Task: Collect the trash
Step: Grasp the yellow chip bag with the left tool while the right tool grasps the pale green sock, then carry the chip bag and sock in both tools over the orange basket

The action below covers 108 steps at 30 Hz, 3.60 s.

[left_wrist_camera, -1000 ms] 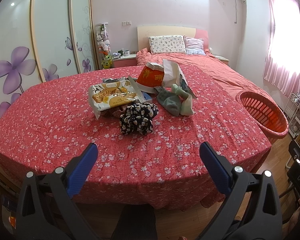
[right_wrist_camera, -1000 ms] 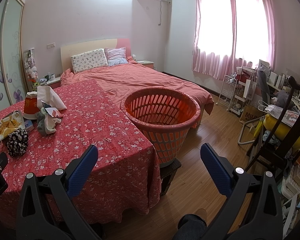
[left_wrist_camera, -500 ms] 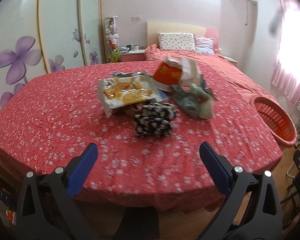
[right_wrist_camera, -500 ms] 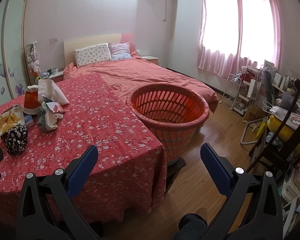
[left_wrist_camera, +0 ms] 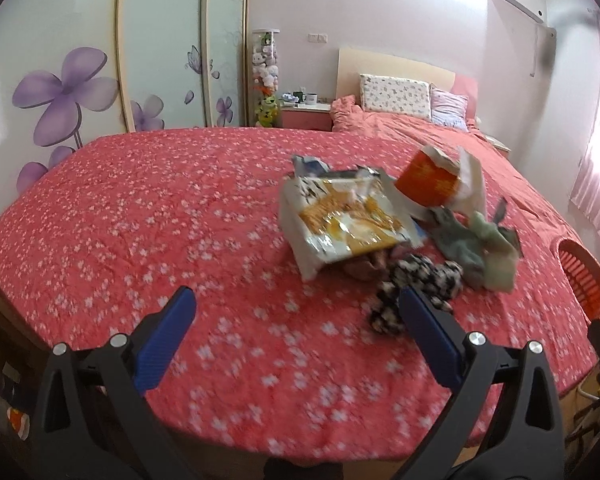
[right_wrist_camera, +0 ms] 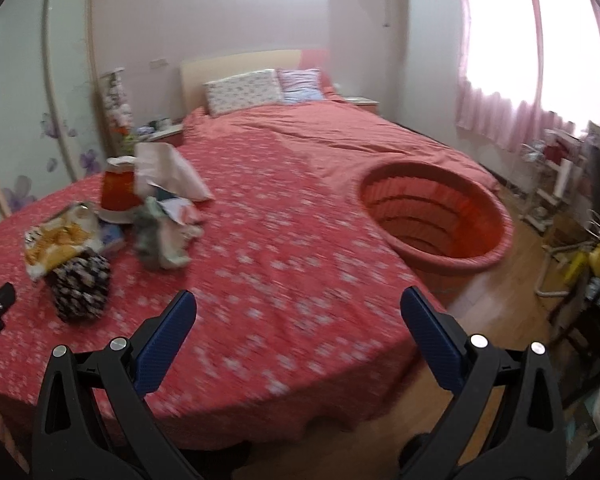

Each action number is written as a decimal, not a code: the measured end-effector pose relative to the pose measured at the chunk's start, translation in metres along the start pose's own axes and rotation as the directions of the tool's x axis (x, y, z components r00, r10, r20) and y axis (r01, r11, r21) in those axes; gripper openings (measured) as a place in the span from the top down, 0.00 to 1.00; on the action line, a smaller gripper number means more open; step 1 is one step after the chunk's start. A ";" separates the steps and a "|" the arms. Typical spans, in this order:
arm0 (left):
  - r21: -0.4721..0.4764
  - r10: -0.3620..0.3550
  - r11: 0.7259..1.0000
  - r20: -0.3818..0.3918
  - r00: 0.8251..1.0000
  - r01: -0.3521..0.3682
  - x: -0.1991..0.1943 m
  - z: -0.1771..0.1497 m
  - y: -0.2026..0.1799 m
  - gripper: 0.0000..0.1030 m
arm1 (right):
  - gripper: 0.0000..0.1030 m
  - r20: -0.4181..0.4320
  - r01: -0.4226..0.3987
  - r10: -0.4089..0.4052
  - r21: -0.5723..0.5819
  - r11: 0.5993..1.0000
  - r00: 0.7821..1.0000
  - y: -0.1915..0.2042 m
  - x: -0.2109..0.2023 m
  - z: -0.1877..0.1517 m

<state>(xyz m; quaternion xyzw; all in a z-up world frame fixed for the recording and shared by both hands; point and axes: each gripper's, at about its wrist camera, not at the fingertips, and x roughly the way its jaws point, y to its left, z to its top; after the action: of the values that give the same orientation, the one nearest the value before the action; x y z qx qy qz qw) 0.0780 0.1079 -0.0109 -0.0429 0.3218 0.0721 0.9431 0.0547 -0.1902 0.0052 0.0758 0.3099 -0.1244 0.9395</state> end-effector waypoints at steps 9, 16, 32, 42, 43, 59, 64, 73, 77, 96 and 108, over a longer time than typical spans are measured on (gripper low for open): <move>-0.002 -0.042 0.999 -0.007 0.999 0.042 0.039 0.031 0.015 0.07 | 0.29 -0.061 -0.084 0.082 -0.031 0.996 0.995 0.036 0.038 0.019; -0.025 -0.093 0.996 -0.082 0.992 0.091 0.076 0.044 0.021 0.16 | 0.40 -0.121 -0.177 0.171 -0.043 0.983 0.978 0.059 0.061 0.024; -0.077 -0.234 0.971 -0.147 0.961 0.225 0.104 0.048 0.016 0.65 | 0.93 -0.220 -0.260 0.253 -0.002 0.966 0.942 0.074 0.091 0.026; -0.076 -0.261 0.964 -0.118 0.958 0.253 0.097 0.052 0.016 0.65 | 0.97 -0.157 -0.281 0.276 -0.009 0.960 0.948 0.067 0.072 0.037; -0.075 -0.261 0.964 -0.118 0.958 0.253 0.098 0.053 0.016 0.64 | 0.97 -0.153 -0.280 0.276 -0.009 0.960 0.949 0.066 0.071 0.037; -0.054 -0.308 0.951 -0.079 0.948 0.305 0.085 0.066 0.009 0.91 | 0.97 -0.118 -0.301 0.297 -0.017 0.953 0.948 0.058 0.059 0.043; -0.049 -0.310 0.950 -0.030 0.950 0.308 0.067 0.077 0.009 0.91 | 0.97 -0.086 -0.323 0.320 -0.023 0.946 0.944 0.056 0.049 0.051; -0.039 -0.315 0.948 0.039 0.948 0.317 0.034 0.100 -0.002 0.91 | 0.97 -0.029 -0.378 0.377 -0.025 0.926 0.926 0.047 0.033 0.073; -0.034 -0.317 0.947 0.054 0.947 0.319 0.024 0.112 -0.014 0.91 | 0.97 0.007 -0.394 0.394 -0.020 0.919 0.919 0.040 0.026 0.087; 0.066 -0.433 0.900 0.046 0.900 0.430 0.013 0.137 -0.123 0.91 | 0.97 0.124 -0.279 0.272 0.041 0.959 0.954 -0.036 0.027 0.110; 0.168 -0.522 0.836 -0.047 0.851 0.522 0.019 0.113 -0.230 0.91 | 0.97 0.132 -0.157 0.137 0.156 0.975 0.982 -0.122 0.040 0.104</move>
<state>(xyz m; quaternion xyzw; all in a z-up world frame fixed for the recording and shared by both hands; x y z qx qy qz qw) 0.1986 -0.1024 0.0745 -0.0460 0.3026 -0.2162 0.9271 0.1103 -0.3374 0.0562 0.1689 0.2347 -0.0841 0.9536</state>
